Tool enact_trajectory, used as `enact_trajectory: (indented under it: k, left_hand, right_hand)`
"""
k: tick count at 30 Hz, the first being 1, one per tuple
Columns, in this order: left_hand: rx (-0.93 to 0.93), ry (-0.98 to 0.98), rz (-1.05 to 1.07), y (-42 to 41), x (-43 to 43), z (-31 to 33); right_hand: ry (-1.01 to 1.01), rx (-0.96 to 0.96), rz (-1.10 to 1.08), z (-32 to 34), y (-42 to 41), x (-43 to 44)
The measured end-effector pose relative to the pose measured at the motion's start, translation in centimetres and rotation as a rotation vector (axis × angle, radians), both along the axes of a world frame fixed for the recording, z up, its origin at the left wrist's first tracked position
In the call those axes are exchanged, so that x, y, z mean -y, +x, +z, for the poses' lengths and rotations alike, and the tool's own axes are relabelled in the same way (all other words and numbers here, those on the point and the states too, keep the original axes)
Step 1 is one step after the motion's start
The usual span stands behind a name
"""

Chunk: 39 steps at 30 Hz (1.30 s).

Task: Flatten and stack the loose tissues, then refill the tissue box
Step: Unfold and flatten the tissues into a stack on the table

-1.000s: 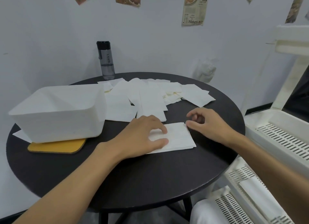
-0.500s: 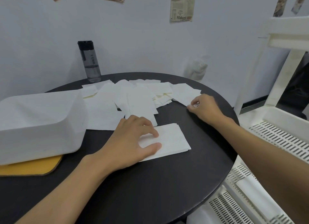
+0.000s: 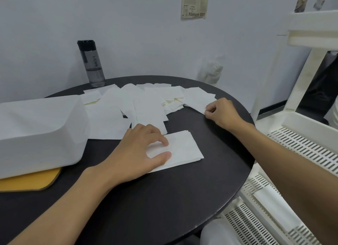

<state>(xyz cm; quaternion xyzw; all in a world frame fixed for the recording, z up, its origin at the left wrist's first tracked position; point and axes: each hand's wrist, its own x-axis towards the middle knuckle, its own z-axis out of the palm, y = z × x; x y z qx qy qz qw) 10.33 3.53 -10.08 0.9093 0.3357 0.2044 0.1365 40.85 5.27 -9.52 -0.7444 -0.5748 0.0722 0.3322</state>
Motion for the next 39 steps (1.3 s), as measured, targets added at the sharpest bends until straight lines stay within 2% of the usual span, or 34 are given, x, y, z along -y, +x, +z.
enact_trajectory:
  k: [7,11,17,21,25,28,31,35,37,39]
  left_hand:
    - [0.007,-0.015,0.001,0.0,0.1,0.0]
    - [0.005,-0.023,0.003,-0.1,0.2,0.0]
    - [0.023,-0.028,-0.004,-0.2,0.1,0.0]
    - [0.059,-0.017,0.002,-0.2,0.0,-0.1]
    - [0.217,-0.004,0.068,-0.3,0.0,-0.1]
    - [0.4,-0.025,0.2,-0.5,-0.3,0.2]
    - [0.473,-0.113,0.274,-0.8,-0.4,0.4]
    - [0.41,-0.162,0.238,-0.8,-0.5,0.2]
    - [0.334,-0.171,0.218,-0.7,-0.4,0.2]
    - [0.262,-0.169,0.202,-0.6,-0.3,0.2]
  right_hand:
    - [0.009,0.185,-0.014,0.2,-0.8,-0.2]
    - [0.126,0.212,-0.046,0.1,-1.1,0.5]
    - [0.33,0.123,-0.041,-0.2,-1.4,1.8]
    - [0.46,-0.001,-0.013,0.1,-2.5,3.1]
    - [0.523,-0.172,0.042,0.7,-3.6,4.7]
    - [0.448,-0.203,0.163,0.9,-4.1,5.4]
    - [0.339,-0.175,0.268,0.4,-4.5,6.0]
    - [0.26,-0.256,0.308,0.0,-4.9,6.8]
    - [0.189,-0.224,0.321,0.1,-4.7,6.8]
    - [0.032,-0.13,0.375,0.1,-4.5,6.8]
